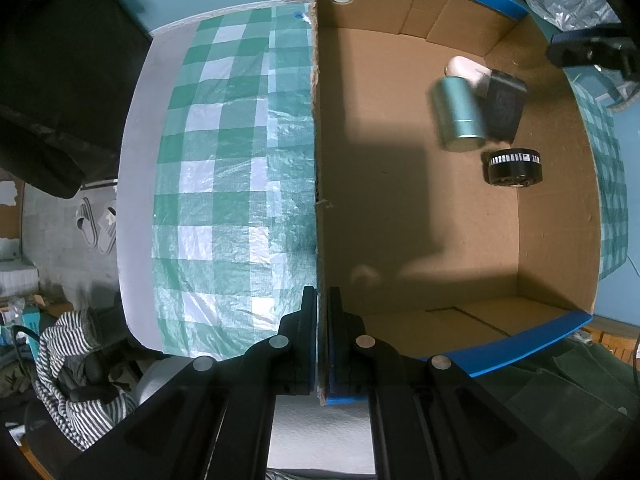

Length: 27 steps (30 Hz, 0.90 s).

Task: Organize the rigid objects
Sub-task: 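Move the right gripper back over the gold-and-pink battery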

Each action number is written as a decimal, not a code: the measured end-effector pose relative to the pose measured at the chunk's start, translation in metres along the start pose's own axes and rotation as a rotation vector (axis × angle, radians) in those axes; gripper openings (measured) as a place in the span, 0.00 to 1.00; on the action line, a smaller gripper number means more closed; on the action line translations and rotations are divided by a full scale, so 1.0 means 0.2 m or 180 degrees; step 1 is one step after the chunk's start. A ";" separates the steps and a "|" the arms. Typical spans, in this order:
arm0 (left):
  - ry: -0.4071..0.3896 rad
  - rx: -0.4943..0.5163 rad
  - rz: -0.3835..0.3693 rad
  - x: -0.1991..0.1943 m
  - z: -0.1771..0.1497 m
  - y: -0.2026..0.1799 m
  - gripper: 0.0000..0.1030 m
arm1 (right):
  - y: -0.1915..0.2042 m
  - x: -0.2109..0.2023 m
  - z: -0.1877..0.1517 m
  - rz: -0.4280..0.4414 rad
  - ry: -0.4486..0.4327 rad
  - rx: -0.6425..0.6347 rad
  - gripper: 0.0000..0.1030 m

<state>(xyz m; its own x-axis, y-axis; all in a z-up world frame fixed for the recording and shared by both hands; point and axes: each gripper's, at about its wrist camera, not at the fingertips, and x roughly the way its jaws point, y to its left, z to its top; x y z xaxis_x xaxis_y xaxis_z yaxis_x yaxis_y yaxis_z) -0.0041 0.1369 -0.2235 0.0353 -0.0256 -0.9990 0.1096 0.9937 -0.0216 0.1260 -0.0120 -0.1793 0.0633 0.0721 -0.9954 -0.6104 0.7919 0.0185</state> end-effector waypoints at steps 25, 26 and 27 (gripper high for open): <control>0.0010 0.0017 0.0008 0.00 0.00 -0.01 0.04 | -0.18 -0.20 -0.22 0.0092 -0.0213 0.0548 0.48; 0.0008 0.0021 0.0009 0.00 0.00 -0.01 0.04 | -0.20 -0.20 -0.25 0.0108 -0.0212 0.0600 0.48; 0.0008 0.0024 0.0010 0.00 0.00 -0.01 0.04 | -0.22 -0.19 -0.28 0.0121 -0.0207 0.0664 0.48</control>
<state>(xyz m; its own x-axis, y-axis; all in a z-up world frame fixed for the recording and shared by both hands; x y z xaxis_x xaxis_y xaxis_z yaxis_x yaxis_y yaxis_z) -0.0049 0.1350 -0.2239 0.0332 -0.0223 -0.9992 0.1170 0.9930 -0.0183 0.1067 -0.0827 -0.1467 0.0983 0.1377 -0.9856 -0.4372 0.8956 0.0815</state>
